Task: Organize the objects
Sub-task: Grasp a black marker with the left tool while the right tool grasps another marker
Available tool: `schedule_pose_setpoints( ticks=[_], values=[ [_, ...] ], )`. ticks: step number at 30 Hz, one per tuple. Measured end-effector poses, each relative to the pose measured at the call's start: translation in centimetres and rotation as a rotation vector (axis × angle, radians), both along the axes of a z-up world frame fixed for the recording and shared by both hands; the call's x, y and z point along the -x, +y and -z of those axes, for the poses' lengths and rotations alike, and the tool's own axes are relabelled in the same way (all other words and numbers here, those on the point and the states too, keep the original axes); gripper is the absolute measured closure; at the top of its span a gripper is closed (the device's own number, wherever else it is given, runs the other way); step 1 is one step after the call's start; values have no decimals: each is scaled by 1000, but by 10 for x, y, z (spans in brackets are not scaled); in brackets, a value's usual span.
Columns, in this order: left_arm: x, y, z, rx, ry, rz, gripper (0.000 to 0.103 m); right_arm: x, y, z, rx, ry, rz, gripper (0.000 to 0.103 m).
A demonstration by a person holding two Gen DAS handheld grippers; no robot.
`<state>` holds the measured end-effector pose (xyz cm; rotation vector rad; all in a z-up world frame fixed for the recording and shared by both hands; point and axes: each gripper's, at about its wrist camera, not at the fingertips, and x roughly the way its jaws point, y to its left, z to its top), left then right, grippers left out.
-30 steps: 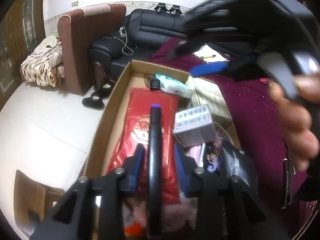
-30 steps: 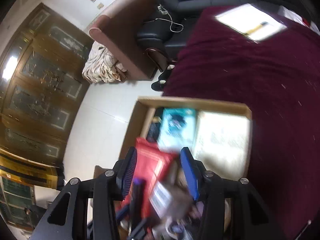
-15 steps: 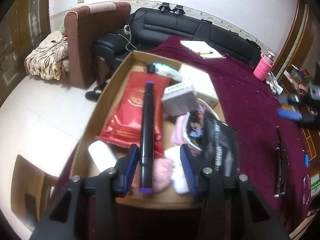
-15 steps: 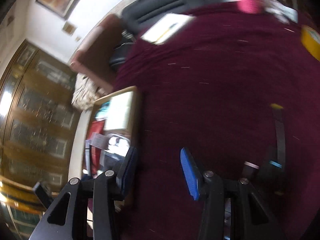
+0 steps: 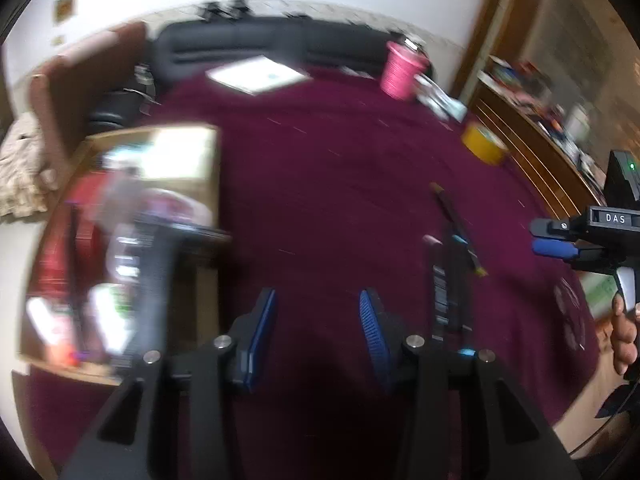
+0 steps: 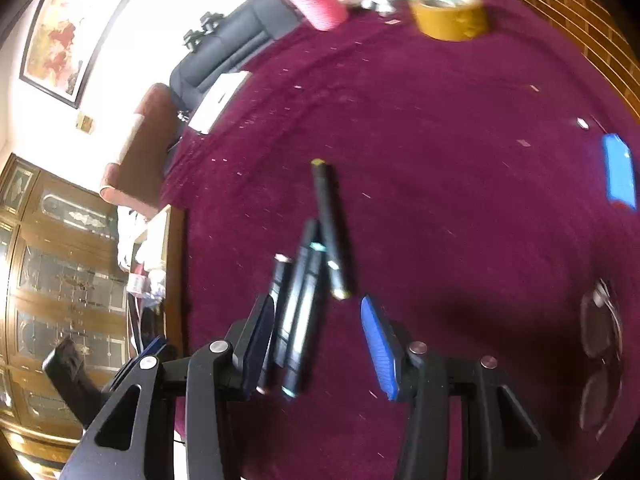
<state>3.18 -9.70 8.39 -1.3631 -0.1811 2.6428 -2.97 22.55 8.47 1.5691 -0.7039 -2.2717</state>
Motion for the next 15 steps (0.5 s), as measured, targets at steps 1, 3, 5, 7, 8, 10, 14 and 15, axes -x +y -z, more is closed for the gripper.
schedule_pose_setpoints(
  ticks=[1,3,5,7,8,10,14,15],
  values=[
    [4,11,5,-18,-26,29,61,-4,5,3,4,-5,8,53],
    [12,33,15,-36,-65,76,61,-14,21,8,5,-12,21,53],
    [18,52,25,-34,-110,127,61,-22,33,11,8,-19,42,53],
    [21,65,32,-33,-122,149,61,-28,46,13,9,-21,60,53],
    [25,70,36,-36,-140,159,61,-32,53,13,7,-20,68,53],
    [35,80,41,-56,-156,174,62,-37,63,12,5,-18,86,53],
    [56,90,50,-13,-172,202,62,-44,79,11,3,-16,120,52],
    [59,94,51,-6,-177,211,62,-46,83,11,1,-15,130,52]
  ],
)
